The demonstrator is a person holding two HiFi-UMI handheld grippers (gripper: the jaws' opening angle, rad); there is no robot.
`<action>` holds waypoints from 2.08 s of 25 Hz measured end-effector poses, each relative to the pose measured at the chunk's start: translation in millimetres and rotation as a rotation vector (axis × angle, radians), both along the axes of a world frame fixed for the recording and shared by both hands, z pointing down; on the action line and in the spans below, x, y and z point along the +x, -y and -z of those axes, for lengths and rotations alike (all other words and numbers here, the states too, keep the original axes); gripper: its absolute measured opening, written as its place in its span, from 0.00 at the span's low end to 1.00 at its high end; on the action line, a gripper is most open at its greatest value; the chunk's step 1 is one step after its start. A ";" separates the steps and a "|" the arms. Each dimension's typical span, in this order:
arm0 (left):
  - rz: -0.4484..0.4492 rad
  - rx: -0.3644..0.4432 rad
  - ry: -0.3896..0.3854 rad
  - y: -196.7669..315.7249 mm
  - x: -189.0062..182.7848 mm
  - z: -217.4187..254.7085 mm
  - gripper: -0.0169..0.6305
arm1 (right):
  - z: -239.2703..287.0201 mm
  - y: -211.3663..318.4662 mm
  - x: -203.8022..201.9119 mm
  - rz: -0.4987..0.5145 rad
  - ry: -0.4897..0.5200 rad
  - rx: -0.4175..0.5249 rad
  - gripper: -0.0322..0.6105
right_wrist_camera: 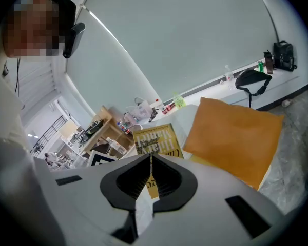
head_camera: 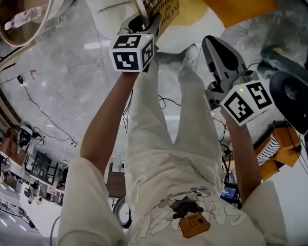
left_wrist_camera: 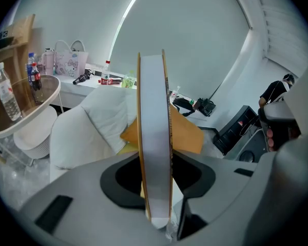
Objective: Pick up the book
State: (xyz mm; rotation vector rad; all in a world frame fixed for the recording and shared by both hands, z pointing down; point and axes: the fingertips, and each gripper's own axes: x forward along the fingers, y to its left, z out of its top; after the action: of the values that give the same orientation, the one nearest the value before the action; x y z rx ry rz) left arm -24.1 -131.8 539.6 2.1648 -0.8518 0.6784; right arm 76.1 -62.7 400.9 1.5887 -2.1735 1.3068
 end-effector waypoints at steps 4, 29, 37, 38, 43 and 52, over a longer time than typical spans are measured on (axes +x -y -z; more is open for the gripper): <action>0.019 0.005 -0.012 -9.7 3.1 37.7 0.26 | 28.2 -5.1 4.1 0.005 0.002 0.015 0.09; 0.096 0.125 -0.047 -68.6 14.1 251.6 0.26 | 179.4 -38.3 51.7 0.000 -0.019 0.161 0.09; 0.098 0.156 -0.065 -83.2 13.8 288.0 0.26 | 196.6 -45.5 50.2 0.027 -0.029 0.200 0.09; 0.100 0.158 -0.066 -85.6 14.2 293.4 0.26 | 200.2 -46.4 49.4 0.033 -0.029 0.206 0.09; 0.113 0.182 -0.077 -106.0 24.6 328.3 0.26 | 224.4 -62.0 54.4 0.050 -0.020 0.235 0.09; 0.127 0.247 -0.095 -121.1 36.2 387.7 0.26 | 264.6 -76.7 62.6 0.090 -0.005 0.283 0.09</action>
State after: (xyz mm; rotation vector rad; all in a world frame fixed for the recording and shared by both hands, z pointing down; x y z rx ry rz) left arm 12.1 -10.7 151.9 2.3149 -1.0584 0.4210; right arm 138.7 14.0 136.3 1.5593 -2.4849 1.0044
